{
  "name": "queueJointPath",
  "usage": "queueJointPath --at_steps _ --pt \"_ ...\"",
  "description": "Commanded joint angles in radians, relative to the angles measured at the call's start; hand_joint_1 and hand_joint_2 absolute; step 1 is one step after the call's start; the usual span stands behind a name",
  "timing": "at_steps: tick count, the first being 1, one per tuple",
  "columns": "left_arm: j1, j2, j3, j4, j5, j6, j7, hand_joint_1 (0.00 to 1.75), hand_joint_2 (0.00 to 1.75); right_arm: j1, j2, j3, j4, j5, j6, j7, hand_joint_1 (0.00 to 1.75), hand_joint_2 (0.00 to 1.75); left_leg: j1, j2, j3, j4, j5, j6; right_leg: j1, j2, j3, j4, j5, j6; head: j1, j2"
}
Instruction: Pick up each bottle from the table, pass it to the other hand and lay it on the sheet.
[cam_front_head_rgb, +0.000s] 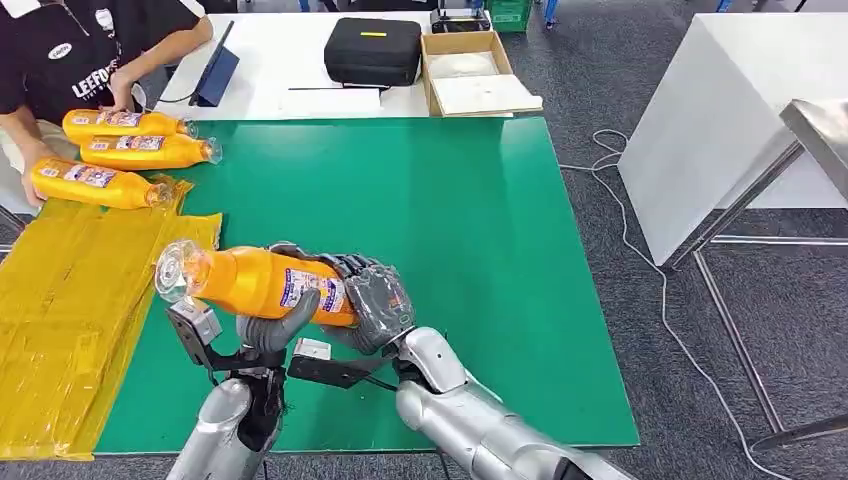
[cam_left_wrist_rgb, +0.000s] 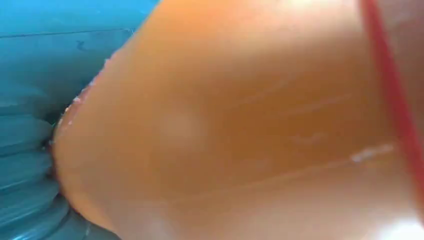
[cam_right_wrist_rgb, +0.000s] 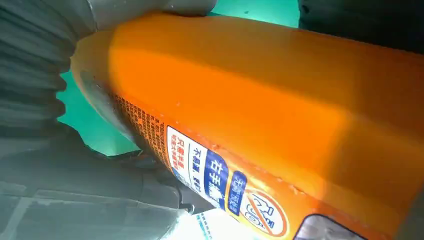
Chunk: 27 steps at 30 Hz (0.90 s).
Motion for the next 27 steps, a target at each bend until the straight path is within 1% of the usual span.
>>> queueJointPath --at_steps 1,3,5,6,8,9,10,11,13,15,17,19,20,21,22,23,24,25,26,27 --pt "-0.122 -0.002 -0.064 0.008 -0.004 -0.005 0.006 1.75 1.75 0.062 0.003 0.169 0.036 0.010 -0.002 -0.038 1.75 1.75 0.001 -0.010 0.003 0.000 0.000 -0.002 0.001 -0.010 0.007 -0.001 -0.003 -0.001 0.000 0.000" --pt "-0.119 0.000 -0.054 -0.002 -0.001 0.000 0.004 1.75 1.75 0.061 0.003 0.155 0.029 -0.022 -0.008 -0.052 1.75 1.75 0.001 -0.007 0.001 0.000 0.000 -0.002 0.001 -0.007 0.004 -0.001 -0.001 -0.001 0.000 0.000" --pt "-0.117 0.001 -0.043 -0.009 0.002 0.008 0.004 1.75 1.75 0.058 0.003 0.149 0.023 -0.051 -0.045 -0.066 1.75 1.75 0.001 -0.010 0.003 0.000 0.000 -0.003 0.002 -0.010 0.007 -0.001 -0.003 -0.002 0.000 0.000" --pt "-0.117 0.001 -0.034 -0.012 0.002 0.020 0.005 1.75 1.75 0.059 0.003 0.134 0.013 -0.085 -0.063 -0.086 0.00 1.75 0.002 -0.008 0.002 0.000 0.000 -0.002 0.002 -0.009 0.005 -0.001 -0.002 -0.001 0.000 0.000" --pt "-0.113 0.006 -0.024 -0.020 0.000 0.031 0.007 1.75 1.75 0.064 0.003 0.097 0.003 -0.148 -0.087 -0.145 0.00 1.75 0.002 -0.008 0.002 0.000 0.000 -0.002 0.002 -0.008 0.005 -0.001 -0.002 -0.001 0.000 0.000" --pt "-0.101 0.010 -0.008 -0.031 0.001 0.041 0.007 1.75 1.75 0.072 0.003 0.053 -0.005 -0.207 -0.098 -0.215 0.00 1.75 0.001 -0.006 0.001 0.000 0.000 -0.002 0.001 -0.006 0.003 -0.001 -0.001 -0.001 -0.001 0.000" --pt "-0.094 0.015 0.000 -0.034 0.003 0.043 0.008 1.75 1.75 0.079 0.003 0.013 -0.009 -0.207 -0.098 -0.244 0.00 1.75 0.002 -0.007 0.003 0.000 -0.001 -0.002 0.002 -0.008 0.006 -0.001 -0.002 -0.001 0.000 0.000" --pt "-0.085 0.020 0.009 -0.038 0.014 0.039 0.010 1.75 1.75 0.091 0.003 -0.007 -0.007 -0.231 -0.093 -0.275 0.00 1.75 0.002 -0.006 0.001 0.000 0.000 -0.002 0.002 -0.006 0.004 -0.001 -0.002 -0.001 0.000 0.000" --pt "-0.071 0.032 0.023 -0.043 0.020 0.039 0.004 1.75 1.75 0.103 -0.004 -0.025 0.001 -0.235 -0.096 -0.304 0.00 1.75 0.001 -0.005 0.003 -0.001 -0.001 -0.002 0.001 -0.006 0.005 -0.001 -0.002 -0.001 0.000 0.000" --pt "-0.063 0.037 0.037 -0.044 0.025 0.039 0.001 1.75 1.75 0.121 -0.019 -0.046 -0.009 -0.177 -0.098 -0.276 0.00 1.75 0.001 -0.005 0.003 -0.001 0.000 -0.002 0.001 -0.005 0.005 -0.001 -0.001 -0.001 -0.001 0.000" --pt "-0.055 0.030 0.056 -0.052 0.028 0.040 0.000 1.75 1.75 0.154 -0.037 -0.115 -0.044 -0.098 -0.098 -0.250 0.00 1.75 0.001 -0.006 0.003 -0.002 0.000 -0.002 0.001 -0.006 0.006 -0.002 -0.002 -0.001 0.000 0.000" --pt "-0.039 0.026 0.079 -0.075 0.026 0.038 0.001 1.75 1.75 0.195 -0.052 -0.196 -0.077 -0.057 -0.098 -0.266 0.00 1.75 0.001 -0.005 0.003 -0.002 0.000 -0.002 0.001 -0.005 0.006 -0.002 -0.001 -0.001 0.000 0.000" --pt "-0.032 0.030 0.086 -0.082 0.028 0.037 0.001 1.75 1.75 0.207 -0.060 -0.209 -0.092 -0.049 -0.098 -0.276 0.00 1.75 0.001 -0.006 0.004 -0.002 -0.001 -0.002 0.001 -0.006 0.007 -0.002 -0.002 -0.001 -0.001 0.000" --pt "-0.020 0.030 0.101 -0.097 0.016 0.043 -0.001 1.75 1.75 0.236 -0.064 -0.268 -0.129 -0.047 -0.096 -0.311 0.00 1.75 0.002 -0.006 0.003 -0.002 -0.001 -0.002 0.002 -0.006 0.007 -0.002 -0.002 -0.001 0.000 0.000" --pt "-0.008 0.033 0.109 -0.115 0.001 0.048 -0.010 1.75 1.75 0.255 -0.075 -0.301 -0.175 -0.082 -0.098 -0.352 0.00 1.75 0.001 -0.005 0.002 -0.001 0.000 -0.001 0.001 -0.005 0.005 -0.002 -0.001 -0.001 0.000 0.000" --pt "0.005 0.034 0.117 -0.137 -0.019 0.057 -0.026 1.75 1.75 0.287 -0.089 -0.345 -0.254 -0.108 -0.098 -0.388 0.00 1.75 0.001 -0.006 0.004 -0.002 -0.001 -0.002 0.001 -0.006 0.006 -0.002 -0.002 -0.001 0.000 0.000" --pt "0.025 0.034 0.122 -0.173 -0.072 0.091 -0.058 1.75 1.75 0.348 -0.128 -0.378 -0.448 -0.152 -0.097 -0.388 0.00 1.75 0.001 -0.008 0.005 -0.002 -0.001 -0.002 0.001 -0.008 0.008 -0.003 -0.002 -0.001 0.000 0.000" --pt "0.037 0.032 0.120 -0.196 -0.132 0.135 -0.076 1.75 1.75 0.385 -0.165 -0.382 -0.594 -0.224 -0.086 -0.388 0.00 1.75 0.002 -0.005 0.003 -0.001 -0.001 -0.002 0.002 -0.005 0.006 -0.003 -0.002 -0.001 0.000 0.000" --pt "0.045 0.033 0.117 -0.209 -0.146 0.140 -0.070 1.75 1.75 0.418 -0.199 -0.388 -0.737 -0.283 -0.089 -0.388 0.00 1.75 0.001 -0.003 0.001 -0.001 -0.001 -0.001 0.001 -0.003 0.003 -0.001 -0.001 -0.001 0.000 0.000" --pt "0.054 0.038 0.109 -0.219 -0.174 0.157 -0.070 1.75 1.75 0.458 -0.231 -0.417 -0.861 -0.308 -0.090 -0.388 0.00 1.75 0.001 -0.004 0.002 -0.001 -0.002 -0.002 0.001 -0.004 0.005 -0.001 -0.002 -0.001 0.000 0.000"
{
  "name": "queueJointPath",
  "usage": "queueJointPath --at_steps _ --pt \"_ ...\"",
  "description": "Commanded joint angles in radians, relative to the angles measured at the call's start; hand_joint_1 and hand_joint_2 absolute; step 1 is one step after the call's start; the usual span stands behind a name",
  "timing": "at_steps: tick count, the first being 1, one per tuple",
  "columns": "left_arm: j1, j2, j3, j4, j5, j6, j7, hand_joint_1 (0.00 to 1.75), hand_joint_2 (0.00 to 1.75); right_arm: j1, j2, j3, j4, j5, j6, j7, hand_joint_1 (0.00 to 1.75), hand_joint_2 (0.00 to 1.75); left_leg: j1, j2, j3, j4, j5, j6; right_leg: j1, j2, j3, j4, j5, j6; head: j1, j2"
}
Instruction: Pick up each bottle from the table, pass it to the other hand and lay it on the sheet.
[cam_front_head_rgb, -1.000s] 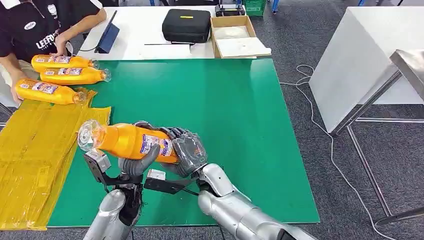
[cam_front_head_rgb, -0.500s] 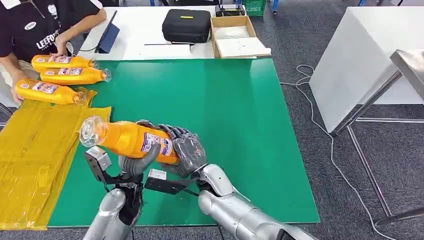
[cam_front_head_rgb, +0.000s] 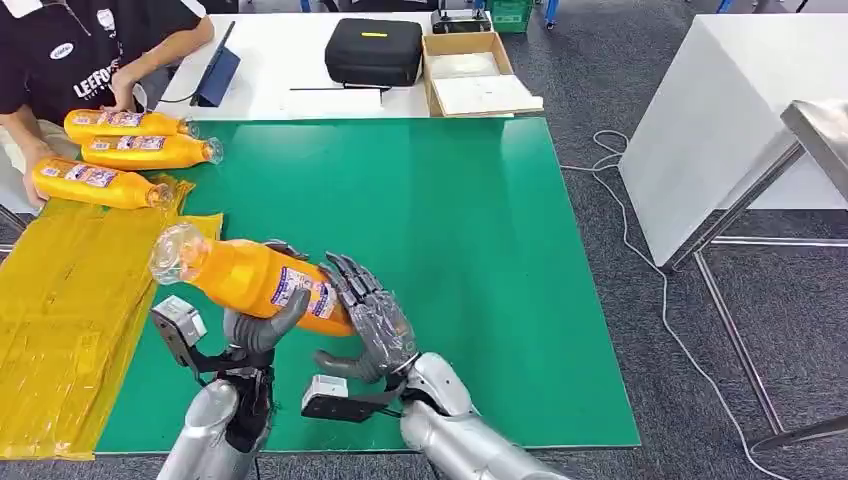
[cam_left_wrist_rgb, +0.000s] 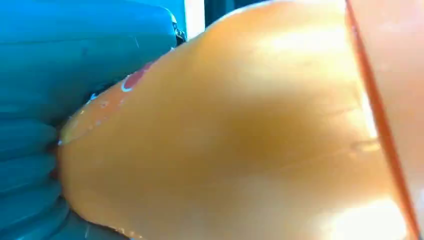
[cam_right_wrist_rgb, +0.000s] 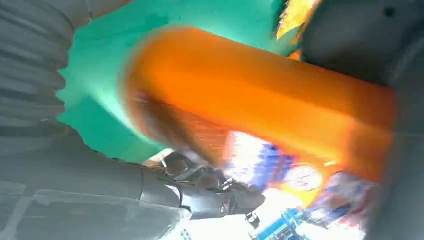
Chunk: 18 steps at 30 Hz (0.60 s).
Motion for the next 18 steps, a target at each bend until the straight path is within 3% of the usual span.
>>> queueJointPath --at_steps 1,7,9,12,18 --pt "0.032 0.020 0.053 -0.141 -0.242 0.181 -0.079 1.75 1.75 0.342 -0.222 -0.268 -0.879 -0.262 -0.028 -0.075 0.00 1.75 0.001 -0.004 0.003 0.001 -0.003 -0.002 0.001 -0.005 0.005 0.000 -0.003 -0.001 0.000 0.000" --pt "0.033 0.024 0.042 -0.134 -0.244 0.192 -0.082 1.75 1.75 0.386 -0.226 -0.307 -0.927 -0.232 0.014 -0.075 0.00 1.75 -0.001 -0.008 0.000 0.000 -0.002 -0.002 0.000 -0.007 0.003 0.000 -0.003 0.000 0.001 0.000" --pt "0.036 0.038 0.040 -0.123 -0.275 0.248 -0.089 1.75 1.75 0.432 -0.265 -0.291 -1.068 -0.344 -0.028 -0.075 0.00 1.75 0.000 -0.007 0.001 0.000 -0.002 -0.002 0.000 -0.006 0.003 -0.001 -0.002 -0.001 0.000 0.000" --pt "0.061 0.052 0.056 -0.125 -0.331 0.353 -0.103 1.75 1.75 0.516 -0.321 -0.310 -1.270 -0.392 -0.042 -0.075 0.00 1.75 -0.001 -0.010 -0.001 -0.001 -0.002 -0.002 -0.001 -0.008 0.002 -0.001 -0.003 -0.001 0.000 0.000" --pt "0.068 0.092 0.083 -0.108 -0.564 0.589 -0.067 1.75 1.75 0.598 -0.313 -0.362 -1.483 -0.275 -0.042 -0.075 0.00 1.75 0.000 -0.008 0.000 0.000 -0.004 -0.002 -0.001 -0.005 0.003 0.000 -0.003 -0.001 0.000 0.000"
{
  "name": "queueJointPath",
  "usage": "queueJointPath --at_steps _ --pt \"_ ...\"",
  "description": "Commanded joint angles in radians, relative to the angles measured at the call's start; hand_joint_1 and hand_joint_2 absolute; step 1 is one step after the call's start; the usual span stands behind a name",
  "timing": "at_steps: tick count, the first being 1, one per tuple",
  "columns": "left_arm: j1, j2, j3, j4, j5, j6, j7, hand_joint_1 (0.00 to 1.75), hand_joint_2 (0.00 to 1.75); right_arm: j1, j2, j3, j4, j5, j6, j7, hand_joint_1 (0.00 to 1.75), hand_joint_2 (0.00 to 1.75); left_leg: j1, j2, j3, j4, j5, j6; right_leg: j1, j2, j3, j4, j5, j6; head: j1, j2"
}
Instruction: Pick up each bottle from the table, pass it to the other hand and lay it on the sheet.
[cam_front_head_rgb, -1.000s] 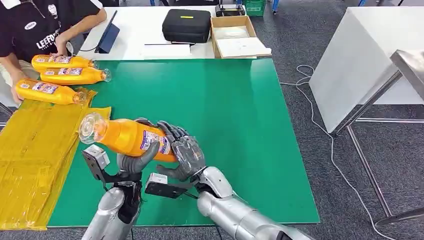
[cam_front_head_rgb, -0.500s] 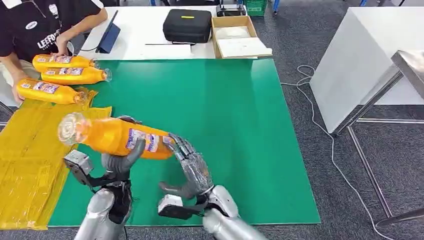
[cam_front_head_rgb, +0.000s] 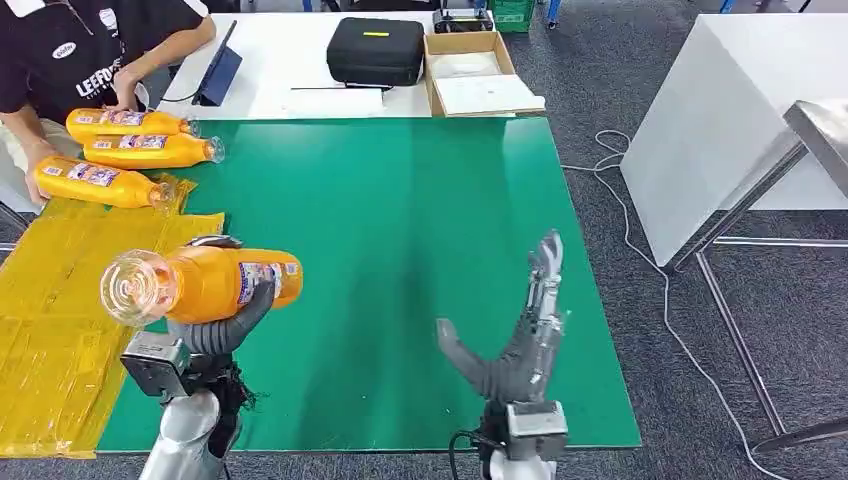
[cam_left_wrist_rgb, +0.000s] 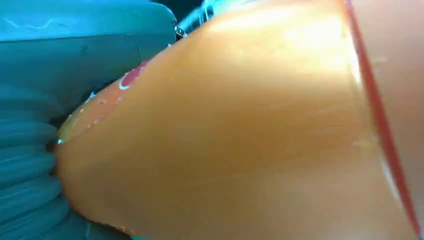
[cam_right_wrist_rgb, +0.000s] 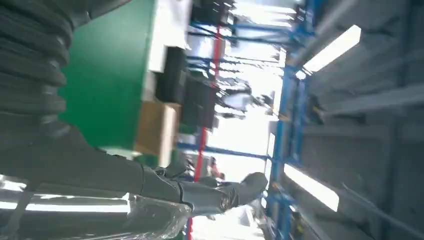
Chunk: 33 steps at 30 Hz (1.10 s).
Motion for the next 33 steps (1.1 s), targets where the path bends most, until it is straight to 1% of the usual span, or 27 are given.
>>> queueJointPath --at_steps 1,2,3,4,5,6,7,8,9,10,11,12,13,14,15,16,19,21,22,24,26,29,30,32,33 --pt "0.005 0.072 0.049 0.044 -0.294 0.286 0.049 1.75 1.75 0.150 -0.091 -0.067 -0.448 0.098 -0.044 0.001 0.00 1.75 0.000 -0.003 0.002 0.000 -0.001 -0.002 0.000 -0.003 0.002 0.000 -0.002 -0.001 0.000 0.000" --pt "0.006 0.079 0.062 0.060 -0.380 0.347 0.071 1.75 1.75 0.162 -0.096 -0.065 -0.466 0.107 -0.044 0.001 0.00 1.75 0.000 -0.003 0.004 0.000 -0.002 -0.002 0.000 -0.003 0.005 0.000 -0.003 -0.001 0.000 0.000" --pt "0.001 0.077 0.113 0.084 -0.543 0.403 0.125 1.75 1.75 0.171 -0.102 -0.057 -0.481 0.119 -0.044 0.001 0.00 1.75 0.000 -0.003 0.002 0.000 -0.001 -0.002 0.000 -0.003 0.003 0.000 -0.002 -0.001 0.000 0.000" --pt "-0.009 0.060 0.186 0.096 -0.693 0.403 0.167 1.75 1.75 0.173 -0.104 -0.049 -0.483 0.121 -0.044 0.001 0.00 1.75 0.000 -0.002 0.004 0.000 -0.002 -0.002 0.000 -0.003 0.005 0.000 -0.003 -0.001 0.000 0.000" --pt "-0.031 0.052 0.246 0.119 -0.815 0.403 0.189 1.75 1.75 0.173 -0.106 -0.041 -0.477 0.120 -0.044 0.001 0.00 1.75 0.000 -0.001 0.003 -0.001 -0.001 -0.002 0.000 -0.001 0.003 -0.001 -0.001 -0.001 0.000 0.000" --pt "-0.067 0.060 0.325 0.153 -0.977 0.403 0.217 1.75 1.75 0.167 -0.108 -0.030 -0.465 0.114 -0.044 0.001 0.00 1.75 0.000 -0.001 0.008 -0.001 -0.003 -0.004 0.000 -0.002 0.008 -0.001 -0.003 -0.002 0.000 0.000" --pt "-0.098 0.066 0.377 0.178 -1.087 0.403 0.252 1.75 1.75 0.162 -0.109 -0.021 -0.453 0.107 -0.044 0.001 0.00 1.75 0.000 0.001 0.004 -0.001 -0.002 -0.003 0.000 0.000 0.004 -0.001 -0.001 -0.001 0.000 0.000" --pt "-0.117 0.080 0.397 0.203 -1.135 0.403 0.269 1.75 1.75 0.158 -0.110 -0.014 -0.445 0.101 -0.044 0.001 0.00 1.75 0.001 0.000 0.005 -0.001 -0.002 -0.003 0.001 0.000 0.004 -0.001 -0.001 -0.002 0.000 0.000" --pt "-0.156 0.121 0.420 0.264 -1.194 0.403 0.292 1.75 1.75 0.145 -0.108 -0.005 -0.427 0.096 -0.044 0.001 0.00 1.75 0.001 -0.001 0.003 -0.001 -0.001 -0.003 0.001 -0.001 0.003 -0.001 -0.001 -0.002 0.000 0.000" --pt "-0.167 0.139 0.428 0.277 -1.227 0.403 0.308 1.75 1.75 0.138 -0.108 0.000 -0.419 0.092 -0.044 0.001 0.00 1.75 0.001 0.000 0.002 -0.001 -0.001 -0.003 0.002 0.000 0.002 -0.001 0.000 -0.001 0.000 0.000" --pt "-0.172 0.158 0.429 0.286 -1.263 0.403 0.331 1.75 1.75 0.132 -0.110 0.007 -0.411 0.088 -0.044 0.001 0.00 1.75 0.001 0.000 0.004 -0.002 -0.001 -0.003 0.002 -0.001 0.004 -0.001 -0.001 -0.002 0.000 0.000" --pt "-0.195 0.213 0.413 0.343 -1.332 0.403 0.396 1.75 1.75 0.113 -0.111 0.022 -0.392 0.095 -0.044 0.001 0.00 1.75 0.001 0.001 0.004 -0.002 0.000 -0.003 0.002 0.001 0.002 -0.001 0.000 -0.002 0.000 0.000" --pt "-0.201 0.227 0.402 0.359 -1.346 0.403 0.414 1.75 1.75 0.110 -0.111 0.025 -0.390 0.096 -0.044 0.001 0.00 1.75 0.001 0.002 0.005 -0.002 -0.001 -0.004 0.002 0.002 0.003 -0.001 0.000 -0.003 0.000 0.000" --pt "-0.201 0.227 0.402 0.359 -1.346 0.403 0.414 1.75 1.75 0.110 -0.111 0.025 -0.390 0.096 -0.044 0.001 0.00 1.75 0.001 0.003 0.004 -0.002 0.000 -0.004 0.002 0.002 0.002 -0.001 0.001 -0.003 0.000 0.000" --pt "-0.239 0.293 0.356 0.444 -1.391 0.403 0.472 1.75 1.75 0.096 -0.109 0.035 -0.377 0.103 -0.044 0.001 0.00 1.75 0.002 0.003 0.005 -0.003 0.000 -0.005 0.002 0.001 0.003 -0.001 0.000 -0.004 0.000 0.000" --pt "-0.256 0.342 0.299 0.496 -1.391 0.403 0.527 1.75 1.75 0.095 -0.107 0.033 -0.372 0.112 -0.044 0.001 0.00 1.75 0.001 0.001 0.004 -0.002 0.001 -0.004 0.002 0.000 0.003 -0.001 0.000 -0.003 0.000 0.000" --pt "-0.256 0.342 0.299 0.496 -1.391 0.403 0.527 1.75 1.75 0.095 -0.107 0.033 -0.372 0.112 -0.044 0.001 0.00 1.75 0.002 -0.001 0.006 -0.003 0.001 -0.005 0.003 -0.002 0.005 -0.001 -0.001 -0.003 0.000 0.000" --pt "-0.256 0.342 0.299 0.496 -1.391 0.403 0.527 1.75 1.75 0.095 -0.107 0.033 -0.372 0.112 -0.044 0.001 0.00 1.75 0.003 0.001 0.004 -0.002 0.002 -0.004 0.003 0.000 0.003 -0.001 0.000 -0.002 0.000 0.000" --pt "-0.256 0.342 0.299 0.496 -1.391 0.403 0.527 1.75 1.75 0.095 -0.107 0.033 -0.372 0.112 -0.044 0.001 0.00 1.75 0.003 0.001 0.006 -0.002 0.001 -0.005 0.003 0.000 0.005 -0.001 0.000 -0.003 0.000 0.000" --pt "-0.256 0.342 0.299 0.496 -1.391 0.403 0.527 1.75 1.75 0.095 -0.107 0.033 -0.372 0.112 -0.044 0.001 0.00 1.75 0.002 0.000 0.006 -0.002 0.001 -0.005 0.003 -0.001 0.006 -0.001 -0.001 -0.002 0.000 0.000" --pt "-0.256 0.342 0.299 0.496 -1.391 0.403 0.527 1.75 1.75 0.095 -0.107 0.033 -0.372 0.112 -0.044 0.001 0.00 1.75 0.002 0.000 0.004 -0.002 0.002 -0.004 0.003 -0.001 0.003 -0.001 -0.001 -0.002 0.001 0.000" --pt "-0.353 0.422 0.203 0.702 -1.391 0.403 0.639 1.75 1.75 0.103 -0.119 0.037 -0.365 0.116 -0.044 0.001 0.00 1.75 0.002 -0.001 0.005 -0.002 0.001 -0.005 0.003 -0.001 0.005 -0.001 -0.001 -0.002 0.000 0.000" --pt "-0.416 0.440 0.206 0.805 -1.388 0.403 0.637 1.75 1.75 0.107 -0.117 0.032 -0.363 0.129 -0.044 0.001 0.00 1.75 0.002 -0.002 0.004 -0.002 0.002 -0.005 0.003 -0.003 0.004 -0.001 -0.001 -0.002 0.000 0.000" --pt "-0.476 0.466 0.206 0.902 -1.391 0.403 0.633 1.75 1.75 0.113 -0.116 0.028 -0.363 0.134 -0.044 0.001 0.00 1.75 0.002 -0.005 0.005 -0.002 0.003 -0.006 0.003 -0.005 0.004 -0.001 -0.001 -0.003 0.000 0.000" --pt "-0.519 0.488 0.185 0.965 -1.391 0.403 0.642 1.75 1.75 0.117 -0.115 0.024 -0.359 0.141 -0.044 0.001 0.00 1.75 0.002 -0.004 0.002 -0.001 0.003 -0.005 0.004 -0.004 0.001 0.000 0.000 -0.003 0.001 0.000"
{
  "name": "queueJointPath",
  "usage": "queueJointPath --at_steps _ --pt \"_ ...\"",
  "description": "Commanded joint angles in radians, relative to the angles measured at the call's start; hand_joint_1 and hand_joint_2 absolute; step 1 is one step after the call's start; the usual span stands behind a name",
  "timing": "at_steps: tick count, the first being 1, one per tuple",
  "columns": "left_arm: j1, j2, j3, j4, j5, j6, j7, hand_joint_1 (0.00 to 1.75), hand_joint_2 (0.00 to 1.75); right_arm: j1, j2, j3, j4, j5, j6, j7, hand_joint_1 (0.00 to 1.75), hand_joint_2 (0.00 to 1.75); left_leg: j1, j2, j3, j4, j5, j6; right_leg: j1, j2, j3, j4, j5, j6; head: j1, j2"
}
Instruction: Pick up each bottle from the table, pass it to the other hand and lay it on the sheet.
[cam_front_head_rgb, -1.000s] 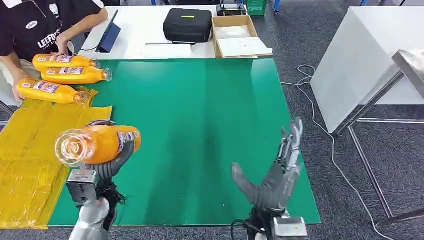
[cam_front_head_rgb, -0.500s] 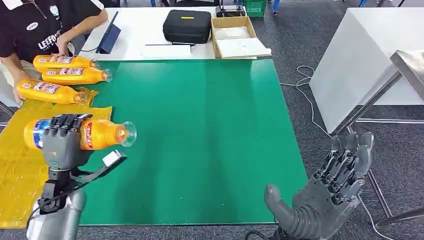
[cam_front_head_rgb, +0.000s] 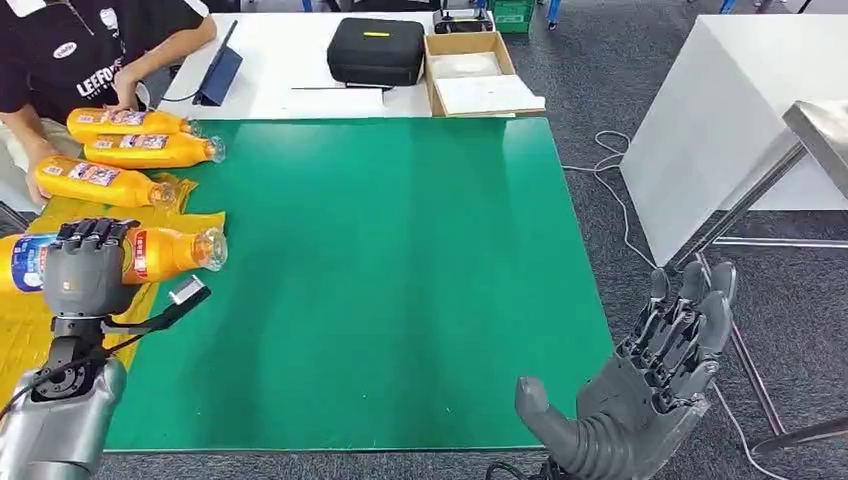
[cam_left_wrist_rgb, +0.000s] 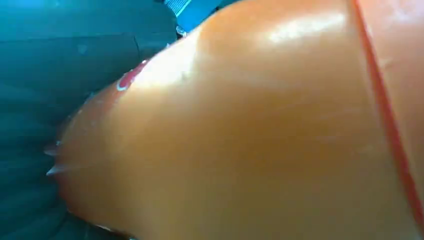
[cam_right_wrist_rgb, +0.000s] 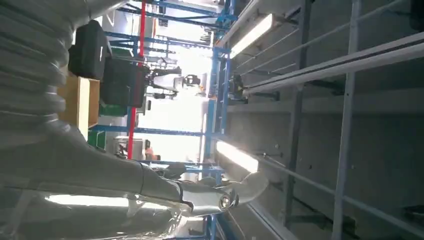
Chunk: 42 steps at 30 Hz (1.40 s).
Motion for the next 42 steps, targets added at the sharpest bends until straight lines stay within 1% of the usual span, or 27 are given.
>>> queueJointPath --at_steps 1,2,3,4,6,7,8,9,10,11,14,18,20,22,23,24,26,27,28,32,35,37,38,39,40,41,42 --pt "-0.311 0.146 -0.117 0.561 -0.001 0.003 0.064 1.75 1.75 -0.002 -0.027 0.008 0.063 0.025 -0.043 0.002 0.00 1.75 0.001 -0.004 0.003 -0.001 0.001 -0.002 0.001 -0.004 0.004 -0.001 -0.001 -0.002 0.000 0.000" --pt "-0.311 0.146 -0.117 0.561 -0.001 0.003 0.064 1.75 1.75 -0.002 -0.027 0.008 0.063 0.025 -0.043 0.002 0.00 1.75 0.001 -0.006 0.004 -0.001 0.001 -0.003 0.001 -0.006 0.006 0.000 -0.001 -0.002 0.000 0.000" --pt "-0.337 0.147 -0.120 0.616 -0.001 0.003 0.076 1.75 1.75 -0.001 -0.029 0.011 0.073 0.022 -0.043 0.002 0.00 1.75 0.001 -0.004 0.004 -0.001 0.001 -0.003 0.000 -0.004 0.005 -0.001 -0.001 -0.002 0.000 0.000" --pt "-0.339 0.143 -0.117 0.621 0.004 0.003 0.070 1.75 1.75 -0.003 -0.030 0.014 0.075 0.020 -0.043 0.002 0.00 1.75 0.001 -0.003 0.003 -0.001 0.001 -0.002 0.001 -0.003 0.004 -0.001 0.000 -0.001 0.000 0.000" --pt "-0.327 0.130 -0.103 0.622 0.019 0.003 0.061 1.75 1.75 -0.013 -0.035 0.024 0.086 0.016 -0.043 0.002 0.00 1.75 0.001 -0.002 0.003 -0.002 0.001 -0.002 0.000 -0.002 0.004 -0.001 0.000 -0.001 0.000 0.000" --pt "-0.319 0.124 -0.106 0.630 0.003 0.003 0.080 1.75 1.75 -0.022 -0.035 0.027 0.096 0.013 -0.040 0.002 0.00 1.75 0.001 -0.001 0.003 -0.002 0.001 -0.002 0.000 -0.001 0.003 -0.001 0.000 -0.001 0.000 0.000" --pt "-0.322 0.120 -0.106 0.644 -0.001 0.003 0.089 1.40 1.75 -0.025 -0.035 0.027 0.099 0.011 -0.038 0.002 0.00 1.75 0.001 -0.002 0.005 -0.002 0.001 -0.002 0.000 -0.002 0.006 -0.001 0.000 -0.002 0.000 0.000" --pt "-0.333 0.120 -0.120 0.674 -0.001 0.003 0.100 1.38 1.75 -0.026 -0.032 0.024 0.102 0.014 -0.035 0.002 0.00 1.75 0.001 -0.002 0.005 -0.002 0.001 -0.002 0.000 -0.002 0.006 -0.001 0.000 -0.002 0.000 0.000" --pt "-0.336 0.118 -0.128 0.690 -0.001 0.003 0.109 0.84 1.75 -0.027 -0.037 0.027 0.101 0.013 -0.039 0.002 0.00 1.75 0.001 -0.001 0.004 -0.002 0.001 -0.002 0.000 -0.001 0.005 -0.001 0.000 -0.001 0.000 0.000" --pt "-0.343 0.114 -0.127 0.707 0.001 -0.010 0.109 0.00 1.75 -0.025 -0.036 0.025 0.102 0.018 -0.040 0.002 0.00 1.75 0.001 -0.001 0.004 -0.002 0.001 -0.002 0.000 -0.002 0.005 -0.001 0.000 -0.001 0.000 0.000" --pt "-0.360 0.095 -0.112 0.737 0.024 -0.030 0.078 0.00 1.75 -0.013 -0.038 0.024 0.102 0.029 -0.041 0.002 0.00 1.75 0.001 -0.003 0.002 -0.001 0.001 -0.002 0.000 -0.003 0.004 -0.001 0.000 -0.001 0.000 0.000" --pt "-0.368 0.077 -0.121 0.740 0.010 -0.035 0.084 0.00 1.75 -0.008 -0.032 0.019 0.104 0.038 -0.043 0.002 0.00 1.75 0.001 -0.004 0.003 -0.001 0.001 -0.003 0.000 -0.004 0.005 -0.001 -0.001 -0.001 0.000 0.000" --pt "-0.368 0.077 -0.121 0.740 0.010 -0.035 0.084 0.00 1.75 -0.008 -0.032 0.019 0.104 0.038 -0.043 0.002 0.00 1.75 0.001 -0.003 0.001 -0.001 0.001 -0.002 0.000 -0.003 0.003 -0.001 0.000 -0.001 0.000 0.000" --pt "-0.368 0.077 -0.121 0.740 0.010 -0.035 0.084 0.00 1.75 -0.008 -0.032 0.019 0.104 0.038 -0.043 0.002 0.00 1.75 0.000 -0.005 0.005 -0.002 0.000 -0.003 0.000 -0.005 0.007 -0.002 -0.001 -0.001 0.000 0.000" --pt "-0.368 0.077 -0.121 0.740 0.010 -0.035 0.084 0.00 1.75 -0.008 -0.032 0.019 0.104 0.038 -0.043 0.002 0.00 1.75 0.001 -0.003 0.002 -0.001 0.001 -0.002 0.000 -0.003 0.003 -0.001 0.000 -0.001 0.000 0.000" --pt "-0.368 0.077 -0.121 0.740 0.010 -0.035 0.084 0.00 1.75 -0.008 -0.032 0.019 0.104 0.038 -0.043 0.002 0.00 1.75 0.001 -0.004 0.003 -0.001 0.001 -0.003 0.000 -0.004 0.005 -0.001 -0.001 -0.001 0.000 0.000" --pt "-0.368 0.077 -0.121 0.740 0.010 -0.035 0.084 0.00 1.75 -0.008 -0.032 0.019 0.104 0.038 -0.043 0.002 0.00 1.75 0.001 -0.002 0.002 -0.001 0.001 -0.002 0.000 -0.002 0.003 -0.001 0.000 -0.001 0.000 0.000" --pt "-0.368 0.077 -0.121 0.740 0.010 -0.035 0.084 0.00 1.75 -0.008 -0.032 0.019 0.104 0.038 -0.043 0.002 0.00 1.75 0.000 -0.004 0.006 -0.002 0.000 -0.003 0.000 -0.005 0.008 -0.002 -0.002 -0.002 0.000 0.000" --pt "-0.374 0.073 -0.117 0.740 0.017 -0.034 0.073 0.00 1.75 -0.007 -0.029 0.014 0.105 0.040 -0.042 0.002 0.00 1.75 0.001 -0.003 0.003 -0.001 0.001 -0.002 0.000 -0.003 0.004 -0.001 -0.001 -0.001 0.000 0.000" --pt "-0.392 0.055 -0.125 0.743 0.008 -0.047 0.072 0.00 1.75 -0.012 -0.023 0.008 0.114 0.041 -0.034 0.002 0.00 1.75 0.001 -0.005 0.004 -0.001 0.000 -0.003 0.000 -0.005 0.006 -0.001 -0.002 -0.001 0.000 0.000" --pt "-0.390 0.044 -0.113 0.745 0.023 -0.041 0.062 0.00 1.75 -0.013 -0.016 0.001 0.119 0.044 -0.023 0.002 0.00 1.75 0.001 -0.003 0.001 -0.001 0.001 -0.002 0.000 -0.003 0.002 -0.001 0.000 -0.001 0.000 0.000" --pt "-0.380 0.033 -0.085 0.735 0.059 -0.011 0.013 0.00 1.75 -0.009 -0.010 -0.006 0.120 0.050 -0.012 0.002 0.00 1.75 0.001 -0.004 0.005 -0.001 0.000 -0.003 0.000 -0.004 0.006 -0.001 -0.001 -0.001 0.000 0.000" --pt "-0.375 0.024 -0.067 0.722 0.093 0.003 -0.028 0.00 1.75 -0.008 -0.010 -0.005 0.121 0.052 -0.016 0.002 0.00 1.75 0.001 -0.002 0.001 -0.001 0.001 -0.002 0.000 -0.002 0.003 -0.001 0.000 -0.001 0.000 0.000" --pt "-0.359 0.005 -0.038 0.675 0.146 0.003 -0.082 0.00 1.75 -0.008 -0.009 -0.006 0.126 0.050 -0.018 0.002 0.00 1.75 0.001 -0.003 0.003 -0.001 0.001 -0.003 0.000 -0.003 0.005 -0.001 -0.001 -0.001 0.000 0.000" --pt "-0.344 -0.030 0.021 0.620 0.277 0.003 -0.214 0.00 1.75 -0.007 -0.008 -0.008 0.126 0.040 -0.016 0.002 0.00 1.75 0.000 -0.004 0.004 -0.002 0.001 -0.003 -0.001 -0.004 0.006 -0.002 -0.001 -0.001 0.000 0.000" --pt "-0.344 -0.051 0.044 0.612 0.366 0.003 -0.296 0.00 1.75 -0.006 -0.007 -0.010 0.126 0.037 -0.022 0.002 0.00 1.75 0.001 -0.003 0.003 -0.001 0.001 -0.003 0.000 -0.004 0.005 -0.001 -0.001 -0.001 0.000 0.000" --pt "-0.321 -0.105 0.092 0.530 0.577 -0.101 -0.460 0.00 1.75 -0.003 -0.007 -0.015 0.126 0.024 -0.014 0.002 0.00 1.75 0.000 -0.004 0.001 -0.001 0.002 -0.002 -0.001 -0.004 0.002 -0.001 0.000 -0.001 0.000 0.000"
